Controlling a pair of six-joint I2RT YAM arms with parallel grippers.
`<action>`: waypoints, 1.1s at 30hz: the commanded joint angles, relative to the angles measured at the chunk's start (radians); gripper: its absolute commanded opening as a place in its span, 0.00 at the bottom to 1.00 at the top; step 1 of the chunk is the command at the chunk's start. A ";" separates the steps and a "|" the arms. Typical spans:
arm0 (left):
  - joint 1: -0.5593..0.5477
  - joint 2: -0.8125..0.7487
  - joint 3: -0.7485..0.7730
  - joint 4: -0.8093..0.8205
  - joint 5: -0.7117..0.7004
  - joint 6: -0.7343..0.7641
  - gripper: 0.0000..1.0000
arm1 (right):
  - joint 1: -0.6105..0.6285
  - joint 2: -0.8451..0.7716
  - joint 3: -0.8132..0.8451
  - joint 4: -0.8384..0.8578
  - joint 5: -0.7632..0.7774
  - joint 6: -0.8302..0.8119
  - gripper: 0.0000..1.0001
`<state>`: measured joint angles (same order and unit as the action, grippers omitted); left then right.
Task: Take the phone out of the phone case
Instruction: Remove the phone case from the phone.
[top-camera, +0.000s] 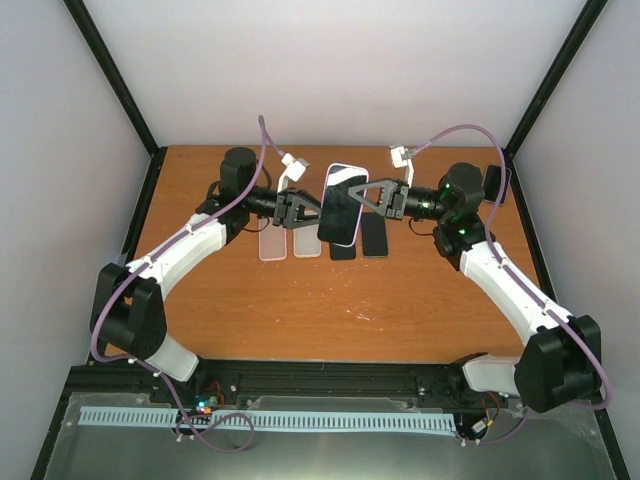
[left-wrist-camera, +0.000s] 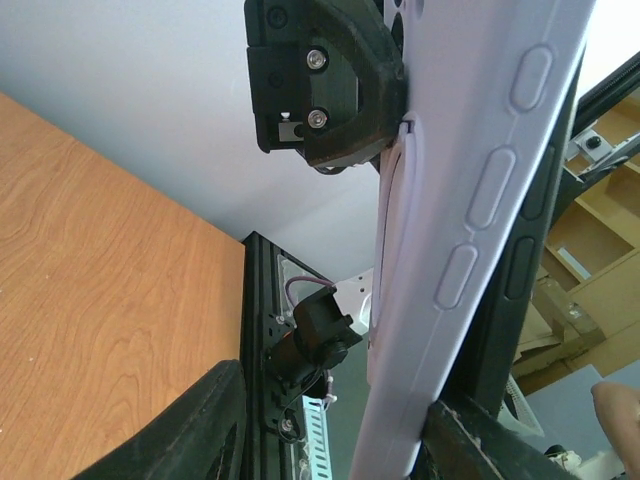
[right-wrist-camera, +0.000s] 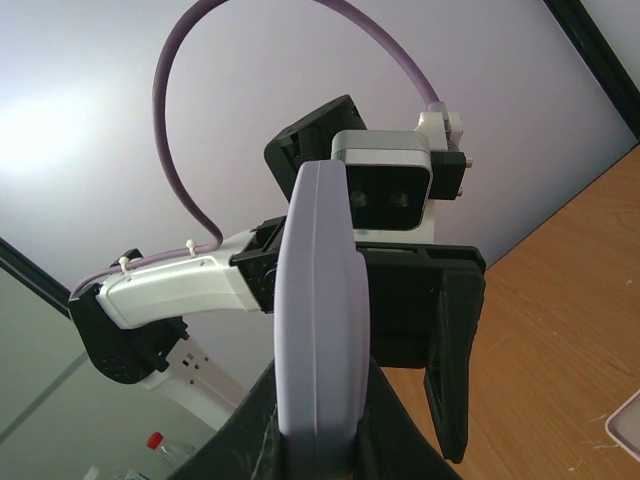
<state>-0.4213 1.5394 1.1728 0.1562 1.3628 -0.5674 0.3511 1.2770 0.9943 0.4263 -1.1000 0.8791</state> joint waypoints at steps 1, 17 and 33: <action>-0.039 0.014 0.103 0.061 -0.165 0.004 0.45 | 0.146 0.045 -0.012 -0.103 -0.238 0.006 0.03; -0.055 0.012 0.007 0.293 -0.068 -0.215 0.16 | 0.146 0.077 0.082 -0.260 -0.247 -0.118 0.03; 0.007 -0.013 -0.103 0.378 -0.151 -0.376 0.01 | -0.035 0.121 0.275 -0.604 -0.029 -0.349 0.59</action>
<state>-0.4282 1.5402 1.0603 0.5278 1.3197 -0.9188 0.3458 1.3872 1.1950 -0.0227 -1.1629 0.6533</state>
